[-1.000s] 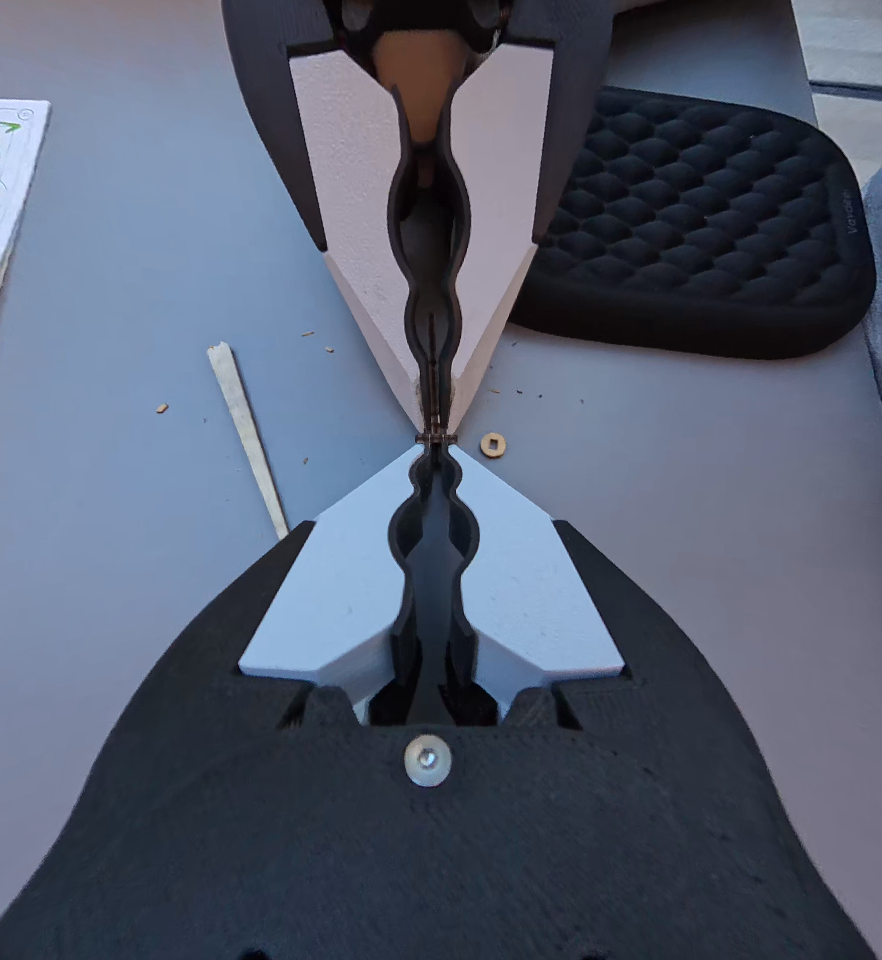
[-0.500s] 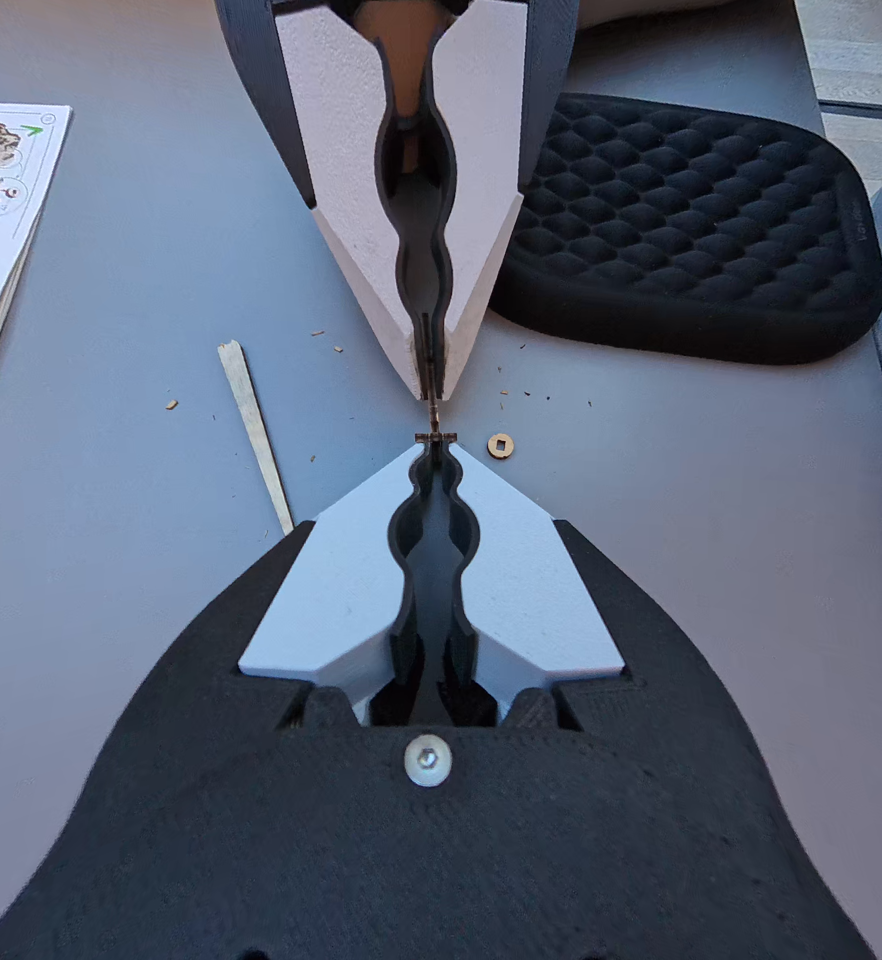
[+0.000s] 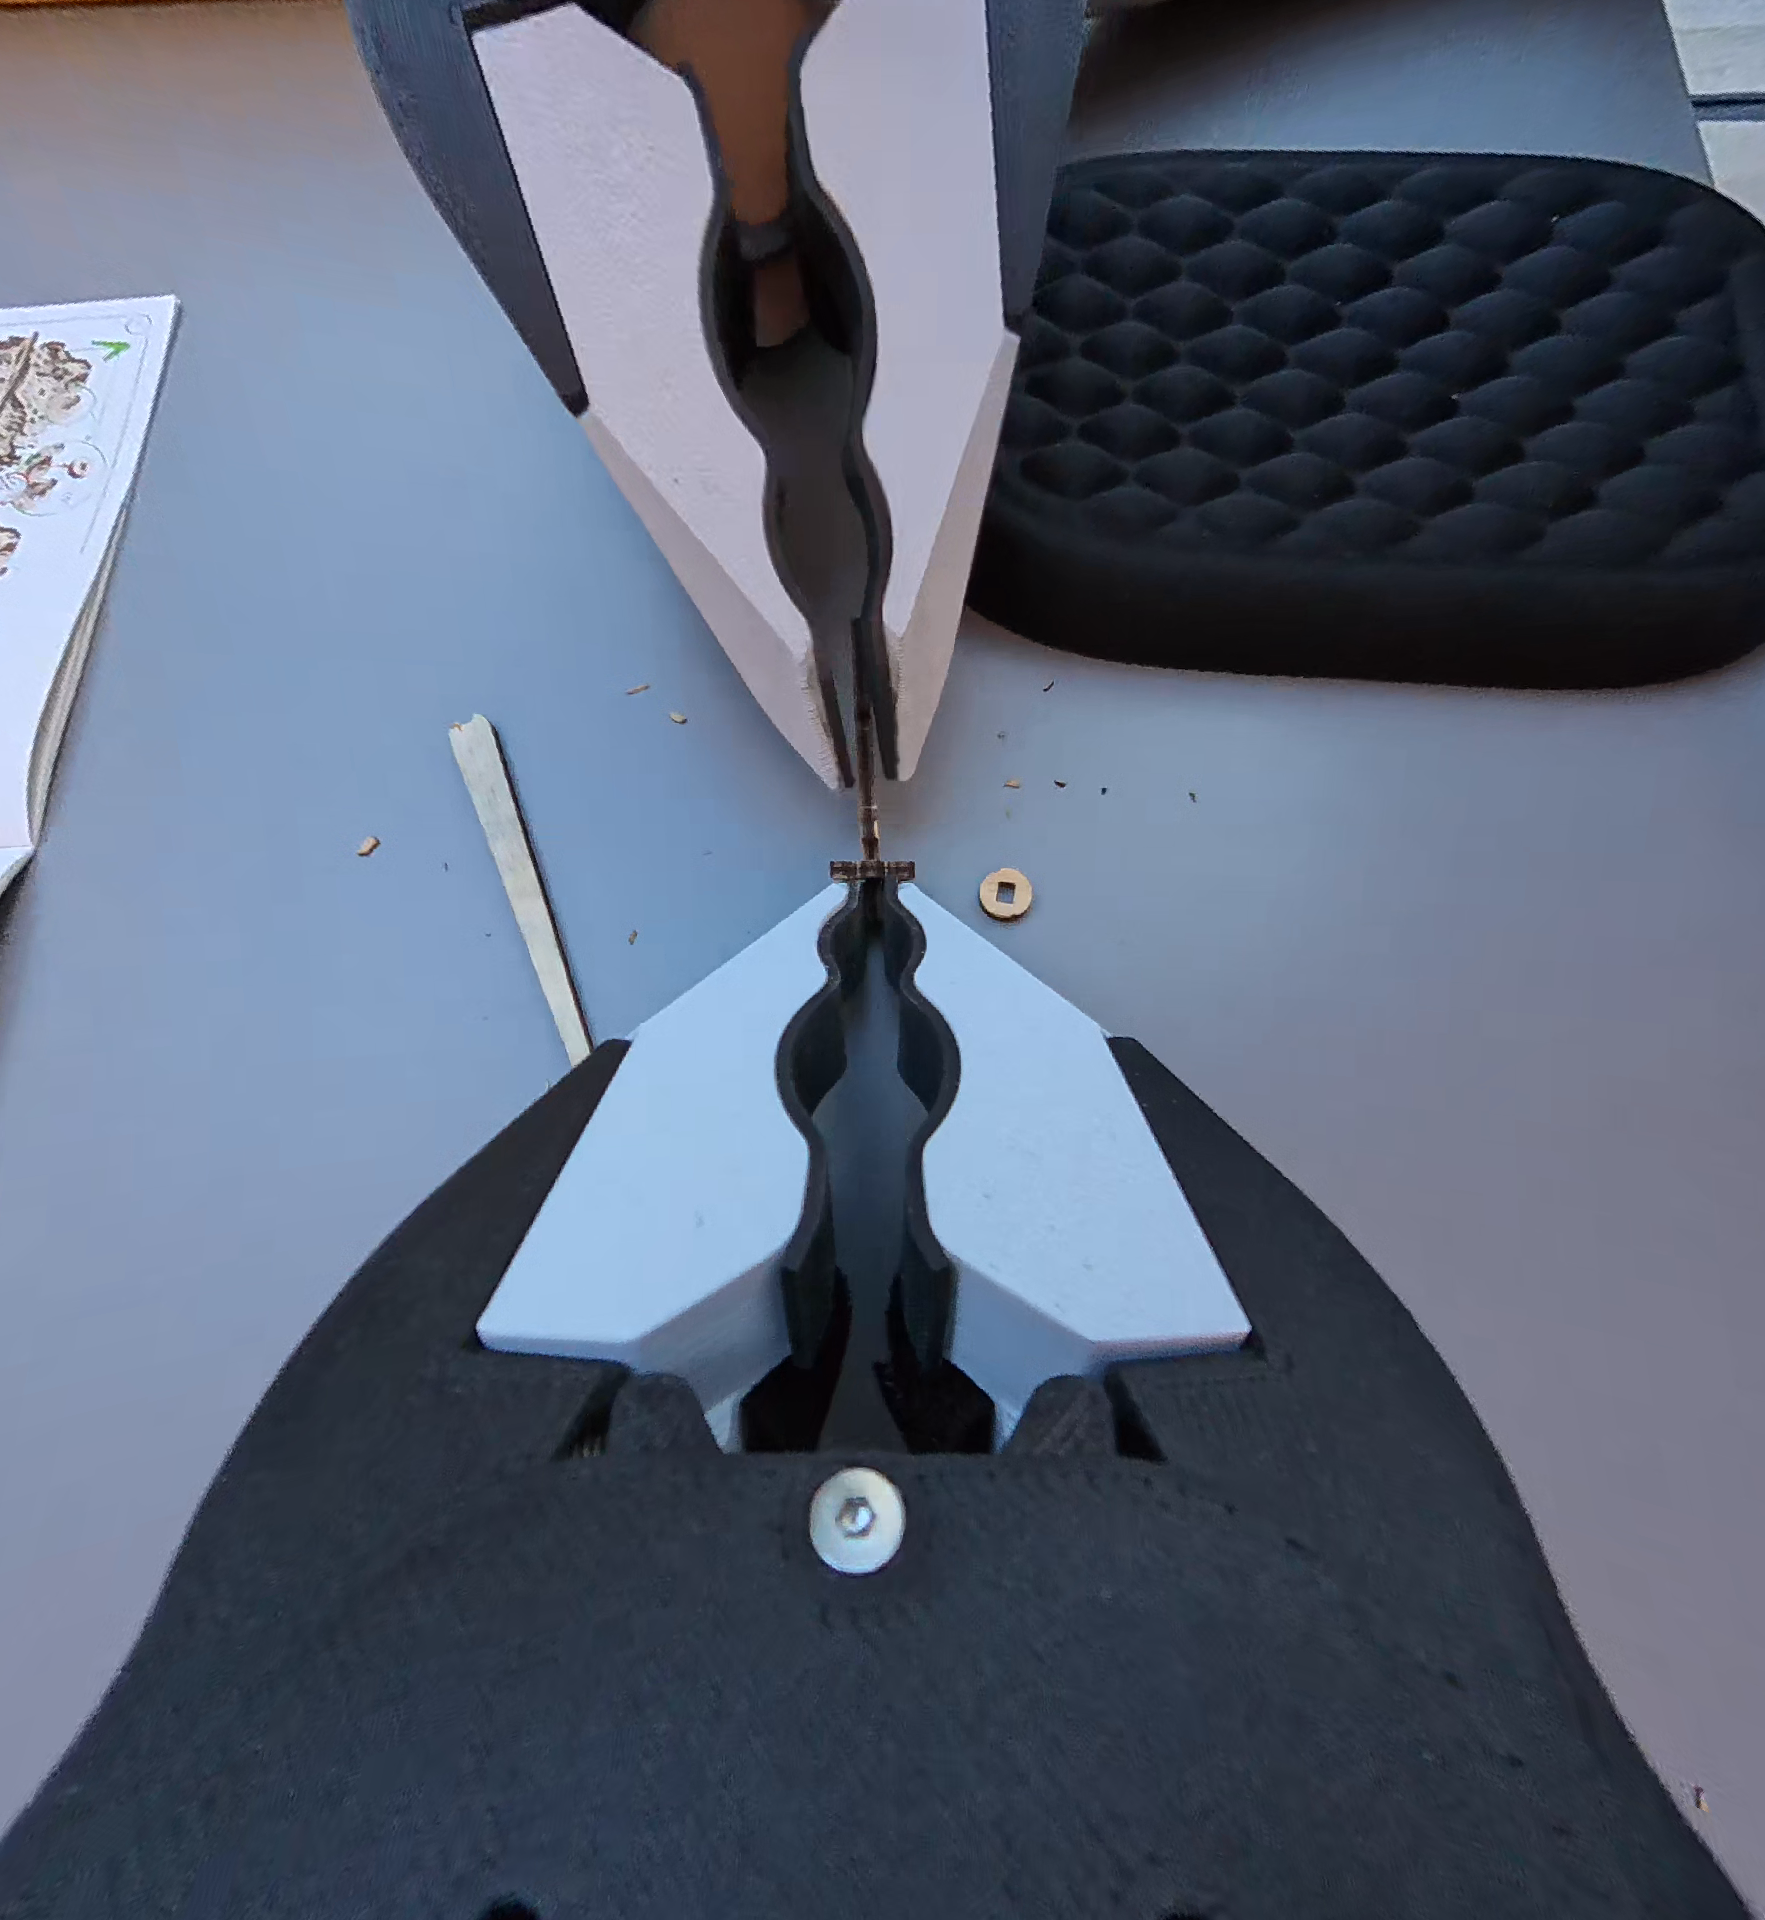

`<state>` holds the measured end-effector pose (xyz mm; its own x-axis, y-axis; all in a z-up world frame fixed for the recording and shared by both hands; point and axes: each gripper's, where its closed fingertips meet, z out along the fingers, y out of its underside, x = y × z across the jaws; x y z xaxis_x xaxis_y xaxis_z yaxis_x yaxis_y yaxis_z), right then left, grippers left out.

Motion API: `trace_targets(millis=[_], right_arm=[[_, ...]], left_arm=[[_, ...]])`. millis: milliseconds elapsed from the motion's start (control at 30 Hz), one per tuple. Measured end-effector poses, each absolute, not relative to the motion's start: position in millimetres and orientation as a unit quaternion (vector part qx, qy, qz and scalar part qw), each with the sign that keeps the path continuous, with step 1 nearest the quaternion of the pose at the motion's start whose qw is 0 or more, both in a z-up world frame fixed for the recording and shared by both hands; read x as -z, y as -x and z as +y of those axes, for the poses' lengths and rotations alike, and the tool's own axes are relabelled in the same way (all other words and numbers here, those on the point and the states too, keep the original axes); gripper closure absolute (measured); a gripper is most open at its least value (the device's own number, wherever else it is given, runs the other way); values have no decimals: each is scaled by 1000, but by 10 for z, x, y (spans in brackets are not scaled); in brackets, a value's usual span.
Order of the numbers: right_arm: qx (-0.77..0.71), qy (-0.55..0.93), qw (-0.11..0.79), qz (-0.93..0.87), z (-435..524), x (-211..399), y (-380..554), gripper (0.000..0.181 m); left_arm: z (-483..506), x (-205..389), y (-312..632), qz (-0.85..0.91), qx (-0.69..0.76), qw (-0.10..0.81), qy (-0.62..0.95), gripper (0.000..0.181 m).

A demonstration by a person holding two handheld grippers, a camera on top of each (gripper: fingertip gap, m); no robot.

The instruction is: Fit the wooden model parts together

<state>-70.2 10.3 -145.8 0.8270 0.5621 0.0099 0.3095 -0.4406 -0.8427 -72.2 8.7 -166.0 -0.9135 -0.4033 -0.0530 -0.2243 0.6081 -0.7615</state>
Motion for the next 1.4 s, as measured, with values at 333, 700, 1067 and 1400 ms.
trace_targets(millis=[333,700,1067,1400], right_arm=[[-118,843,452,-269,95,1503,674,181],[-119,848,451,-252,108,1506,681,181],[-106,848,456,-250,113,1502,686,181],[-81,848,459,-252,131,1506,688,181]], left_arm=[[91,1660,718,888,409,102,184,181],[85,1647,708,885,411,95,198,181],[77,1643,698,880,400,91,240,181],[96,1646,690,879,382,96,270,181]])
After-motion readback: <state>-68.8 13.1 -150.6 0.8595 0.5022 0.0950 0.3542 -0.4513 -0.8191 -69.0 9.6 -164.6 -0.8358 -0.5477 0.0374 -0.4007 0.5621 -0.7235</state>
